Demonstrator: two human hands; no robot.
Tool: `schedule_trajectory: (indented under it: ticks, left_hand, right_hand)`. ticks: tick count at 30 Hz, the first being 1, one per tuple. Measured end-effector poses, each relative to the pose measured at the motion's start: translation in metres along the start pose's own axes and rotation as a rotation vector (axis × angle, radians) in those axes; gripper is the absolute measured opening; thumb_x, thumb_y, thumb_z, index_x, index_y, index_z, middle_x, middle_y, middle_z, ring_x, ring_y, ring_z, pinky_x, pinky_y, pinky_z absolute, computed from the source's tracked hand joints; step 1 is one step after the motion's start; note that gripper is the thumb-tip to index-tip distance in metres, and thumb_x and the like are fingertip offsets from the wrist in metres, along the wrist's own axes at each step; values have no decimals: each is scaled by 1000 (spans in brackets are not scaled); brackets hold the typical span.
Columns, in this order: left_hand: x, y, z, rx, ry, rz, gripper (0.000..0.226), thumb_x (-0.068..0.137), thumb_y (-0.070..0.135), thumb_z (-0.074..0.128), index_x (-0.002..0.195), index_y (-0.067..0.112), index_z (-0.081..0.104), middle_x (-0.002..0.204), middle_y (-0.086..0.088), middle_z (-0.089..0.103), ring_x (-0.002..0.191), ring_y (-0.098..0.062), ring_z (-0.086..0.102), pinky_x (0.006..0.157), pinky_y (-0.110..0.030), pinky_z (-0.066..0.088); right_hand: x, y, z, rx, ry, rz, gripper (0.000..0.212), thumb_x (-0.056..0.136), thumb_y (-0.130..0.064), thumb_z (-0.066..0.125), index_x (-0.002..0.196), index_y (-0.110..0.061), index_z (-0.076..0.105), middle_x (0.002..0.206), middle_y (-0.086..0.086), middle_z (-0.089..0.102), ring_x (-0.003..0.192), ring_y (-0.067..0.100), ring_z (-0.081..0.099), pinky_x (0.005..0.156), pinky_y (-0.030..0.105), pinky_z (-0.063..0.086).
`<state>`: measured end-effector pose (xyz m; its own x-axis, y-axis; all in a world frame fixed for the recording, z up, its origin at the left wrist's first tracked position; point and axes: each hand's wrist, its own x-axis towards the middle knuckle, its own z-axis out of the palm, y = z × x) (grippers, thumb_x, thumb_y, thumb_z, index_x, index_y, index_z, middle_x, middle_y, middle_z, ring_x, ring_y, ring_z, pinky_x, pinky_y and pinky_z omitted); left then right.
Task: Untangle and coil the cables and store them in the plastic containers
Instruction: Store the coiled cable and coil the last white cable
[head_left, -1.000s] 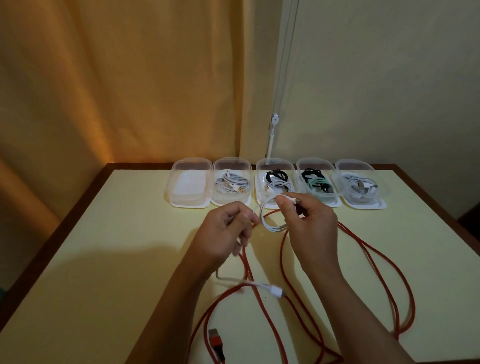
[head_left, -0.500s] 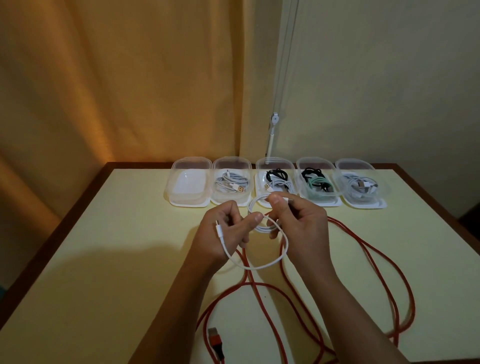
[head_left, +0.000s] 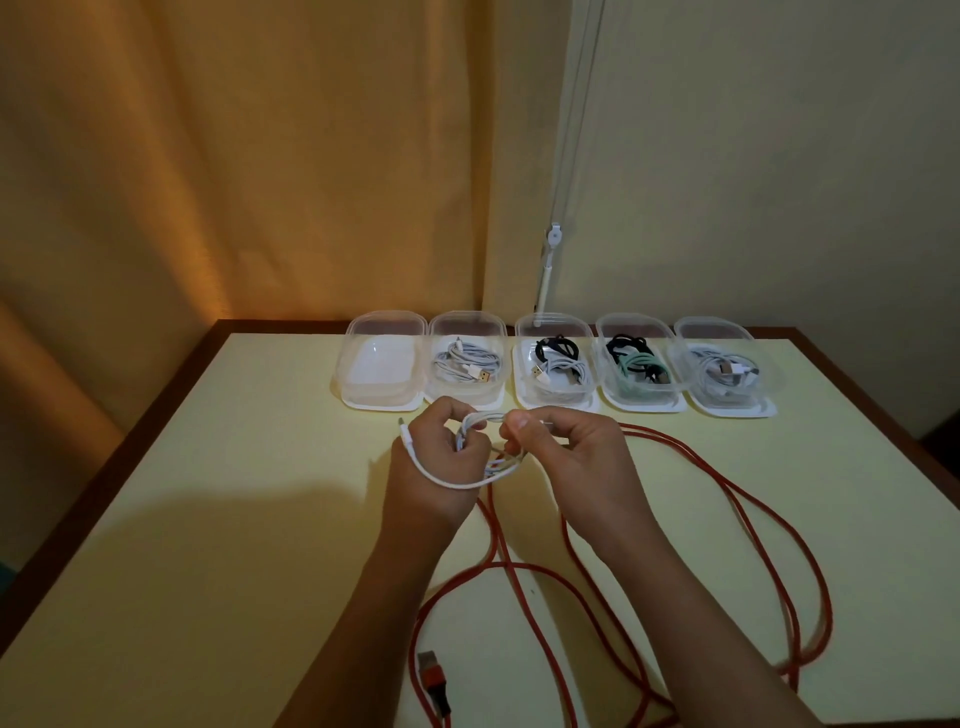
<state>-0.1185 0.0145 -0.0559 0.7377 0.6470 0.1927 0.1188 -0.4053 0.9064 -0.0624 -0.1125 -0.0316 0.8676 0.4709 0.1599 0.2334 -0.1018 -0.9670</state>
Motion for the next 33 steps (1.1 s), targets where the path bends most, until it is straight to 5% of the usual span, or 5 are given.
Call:
schedule_trajectory:
  ticks: [9,15,20,28,33]
  left_hand:
    - [5,-3,-4,9,-22,-173,31,91,31,63,77,4,65,67,-10,60,60,-15,48,59,-30,40]
    - [2,1,-4,-403,-300,-286,30,89,36,68,86,7,73,79,-10,72,78,-28,67,88,-43,57]
    - [-1,7,-6,-599,-444,-287,27,96,23,61,94,-4,58,66,-5,51,60,-15,55,79,-37,57]
    - [-2,1,-1,-56,22,-93,10,92,30,67,89,21,64,79,17,65,70,5,59,57,-3,39]
    - [1,-3,-6,-379,62,-194,13,89,33,70,90,22,77,82,4,76,78,-14,70,73,-29,52]
  right_hand:
    - [1,5,3,57,47,128,25,97,-35,63,79,-25,77,61,-8,60,61,6,53,66,26,44]
    - [2,7,2,88,155,146,23,96,-32,65,81,-21,78,56,0,59,52,10,50,60,32,45]
    - [5,10,-3,114,265,157,24,94,-35,67,80,-19,76,56,1,58,53,13,49,59,34,43]
    - [4,9,-2,20,95,170,26,93,-31,65,77,-12,72,60,-2,58,59,6,53,66,30,44]
    - [5,9,-1,5,18,181,31,99,-22,55,80,-8,74,63,-5,65,60,4,57,66,29,46]
